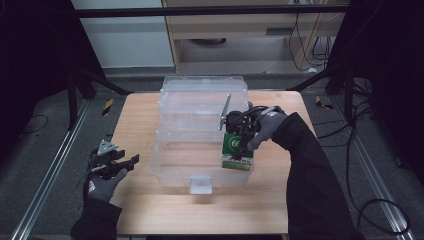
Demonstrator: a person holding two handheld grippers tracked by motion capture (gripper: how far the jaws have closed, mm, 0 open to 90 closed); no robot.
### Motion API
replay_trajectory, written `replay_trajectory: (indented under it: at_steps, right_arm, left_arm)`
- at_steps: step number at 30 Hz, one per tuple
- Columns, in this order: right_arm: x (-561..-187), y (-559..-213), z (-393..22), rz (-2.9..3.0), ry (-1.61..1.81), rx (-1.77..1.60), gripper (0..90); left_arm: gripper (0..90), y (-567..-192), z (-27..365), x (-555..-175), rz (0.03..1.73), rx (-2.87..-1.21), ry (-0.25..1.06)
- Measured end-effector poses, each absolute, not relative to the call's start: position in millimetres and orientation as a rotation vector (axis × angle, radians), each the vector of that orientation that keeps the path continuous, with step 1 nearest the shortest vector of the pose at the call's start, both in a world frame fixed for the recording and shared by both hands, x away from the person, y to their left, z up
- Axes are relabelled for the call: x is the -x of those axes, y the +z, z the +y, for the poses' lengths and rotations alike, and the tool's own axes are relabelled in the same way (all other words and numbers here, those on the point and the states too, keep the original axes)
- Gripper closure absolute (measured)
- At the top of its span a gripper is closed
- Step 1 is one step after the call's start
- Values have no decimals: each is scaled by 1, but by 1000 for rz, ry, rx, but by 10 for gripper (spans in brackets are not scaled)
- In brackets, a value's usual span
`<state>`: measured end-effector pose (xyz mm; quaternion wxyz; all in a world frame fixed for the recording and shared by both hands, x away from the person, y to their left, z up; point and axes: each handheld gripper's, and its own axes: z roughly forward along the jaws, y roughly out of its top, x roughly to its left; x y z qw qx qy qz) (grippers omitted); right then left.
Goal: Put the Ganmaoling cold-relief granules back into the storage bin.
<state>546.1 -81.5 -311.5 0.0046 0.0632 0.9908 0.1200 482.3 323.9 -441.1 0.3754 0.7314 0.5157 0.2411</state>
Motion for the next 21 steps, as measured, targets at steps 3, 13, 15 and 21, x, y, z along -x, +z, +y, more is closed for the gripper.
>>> replay_trajectory:
  at_steps: [3,13,15,21]
  right_arm:
    - [-547,-315,-81,3113,367,-187,188]
    - [-548,-325,-79,3101,369,-78,188]
    - [-547,-325,-79,3100,360,-60,187]
    - [-547,-325,-80,3094,343,-66,188]
  left_arm:
    - [365,-441,324,-482,1319,-1874,618]
    - [365,-442,322,-482,1321,-1879,617]
    - [365,-442,322,-483,1322,-1880,618]
    - [364,-442,322,-482,1318,-1885,620]
